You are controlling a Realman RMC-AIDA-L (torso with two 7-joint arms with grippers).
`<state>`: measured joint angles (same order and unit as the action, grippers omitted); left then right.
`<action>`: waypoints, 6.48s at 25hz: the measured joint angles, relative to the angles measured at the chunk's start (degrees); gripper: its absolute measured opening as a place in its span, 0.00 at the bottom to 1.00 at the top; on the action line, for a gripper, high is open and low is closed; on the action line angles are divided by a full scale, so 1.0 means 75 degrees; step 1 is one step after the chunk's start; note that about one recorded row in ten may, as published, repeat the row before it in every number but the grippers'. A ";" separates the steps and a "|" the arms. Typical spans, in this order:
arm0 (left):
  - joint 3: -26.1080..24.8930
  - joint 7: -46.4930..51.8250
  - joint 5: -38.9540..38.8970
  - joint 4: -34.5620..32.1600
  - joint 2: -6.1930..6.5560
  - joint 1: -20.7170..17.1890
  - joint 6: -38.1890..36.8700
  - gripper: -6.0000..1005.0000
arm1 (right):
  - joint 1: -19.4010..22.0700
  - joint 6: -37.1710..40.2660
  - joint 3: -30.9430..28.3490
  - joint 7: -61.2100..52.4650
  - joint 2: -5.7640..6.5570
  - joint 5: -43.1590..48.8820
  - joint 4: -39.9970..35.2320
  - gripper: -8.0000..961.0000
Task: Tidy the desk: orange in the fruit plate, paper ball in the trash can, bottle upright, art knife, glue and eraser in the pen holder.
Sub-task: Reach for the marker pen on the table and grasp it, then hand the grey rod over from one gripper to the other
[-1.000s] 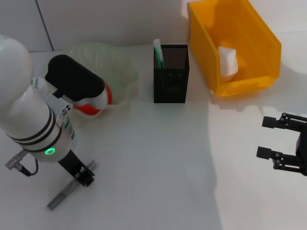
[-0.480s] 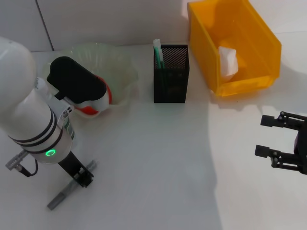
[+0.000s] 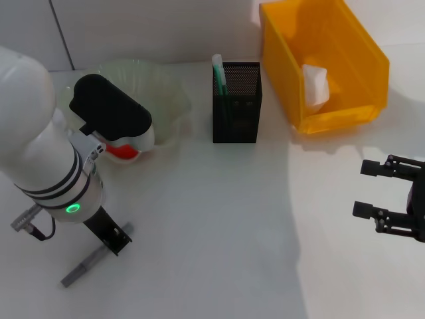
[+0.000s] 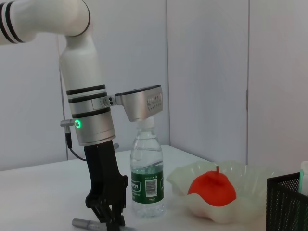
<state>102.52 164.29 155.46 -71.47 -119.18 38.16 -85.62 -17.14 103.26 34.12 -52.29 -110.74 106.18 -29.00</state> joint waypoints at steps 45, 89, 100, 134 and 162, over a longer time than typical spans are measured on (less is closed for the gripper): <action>-0.0242 -0.8333 -0.8233 -0.0283 0.0010 -0.0882 0.7824 0.13 | 0.0381 0.0106 -0.0788 0.0001 -0.0082 -0.0032 -0.0053 0.74; -0.0528 -1.6182 -1.6523 0.5346 0.0207 -0.0680 0.2860 0.13 | -0.0426 -0.0043 -0.2461 -0.0472 -0.0774 -0.1653 0.0142 0.74; -0.1319 -1.5934 -1.6219 0.5240 0.0248 -0.1739 0.1265 0.12 | -0.0504 0.0307 -0.1135 -0.0275 -0.0897 -0.2103 -0.0146 0.73; -0.1335 -1.5087 -1.4423 0.5341 0.0097 -0.1160 0.1022 0.12 | -0.1665 -0.1143 0.1122 -0.0426 -0.1107 -0.1398 -0.0009 0.73; -0.1270 -1.5072 -1.4425 0.5359 0.0070 -0.1162 0.1018 0.12 | -0.1885 -0.1391 0.1443 -0.0504 -0.1113 -0.1396 0.0002 0.50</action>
<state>92.99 51.24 47.28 -31.29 -118.66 29.44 -77.98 -31.27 92.83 44.94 -56.07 -119.09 95.70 -28.99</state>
